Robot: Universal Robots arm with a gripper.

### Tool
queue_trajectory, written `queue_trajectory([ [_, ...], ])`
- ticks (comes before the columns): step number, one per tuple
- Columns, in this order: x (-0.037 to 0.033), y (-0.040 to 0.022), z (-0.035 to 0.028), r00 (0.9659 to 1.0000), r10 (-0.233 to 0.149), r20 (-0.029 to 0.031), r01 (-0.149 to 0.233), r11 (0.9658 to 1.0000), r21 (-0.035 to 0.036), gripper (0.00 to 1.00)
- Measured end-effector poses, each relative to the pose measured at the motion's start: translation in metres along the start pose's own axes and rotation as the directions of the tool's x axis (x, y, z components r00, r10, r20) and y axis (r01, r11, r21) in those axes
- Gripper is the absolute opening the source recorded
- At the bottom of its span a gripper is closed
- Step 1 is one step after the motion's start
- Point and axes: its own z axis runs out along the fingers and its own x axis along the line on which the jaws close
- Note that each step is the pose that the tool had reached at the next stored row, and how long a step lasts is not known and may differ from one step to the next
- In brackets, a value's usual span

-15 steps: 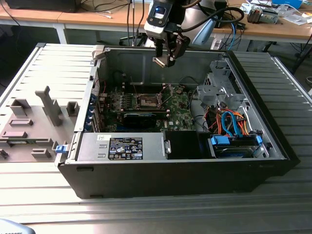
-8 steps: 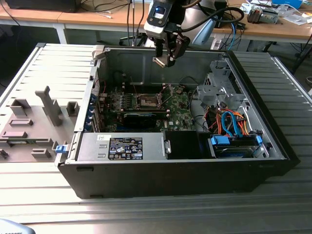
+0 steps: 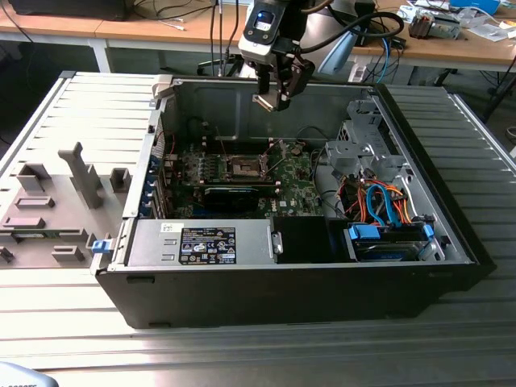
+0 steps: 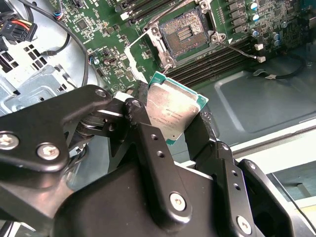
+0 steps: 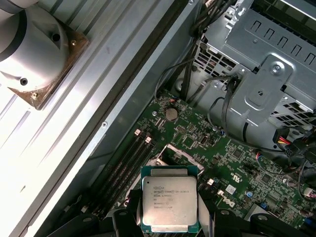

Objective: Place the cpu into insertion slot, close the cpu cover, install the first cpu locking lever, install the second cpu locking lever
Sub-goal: 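Place the cpu into insertion slot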

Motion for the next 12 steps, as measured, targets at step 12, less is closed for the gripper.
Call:
queue_trajectory([
  [12,0.0000,0.0000,0.0000,0.9999,0.015,0.0011,-0.015,0.9999,-0.0008,0.55],
])
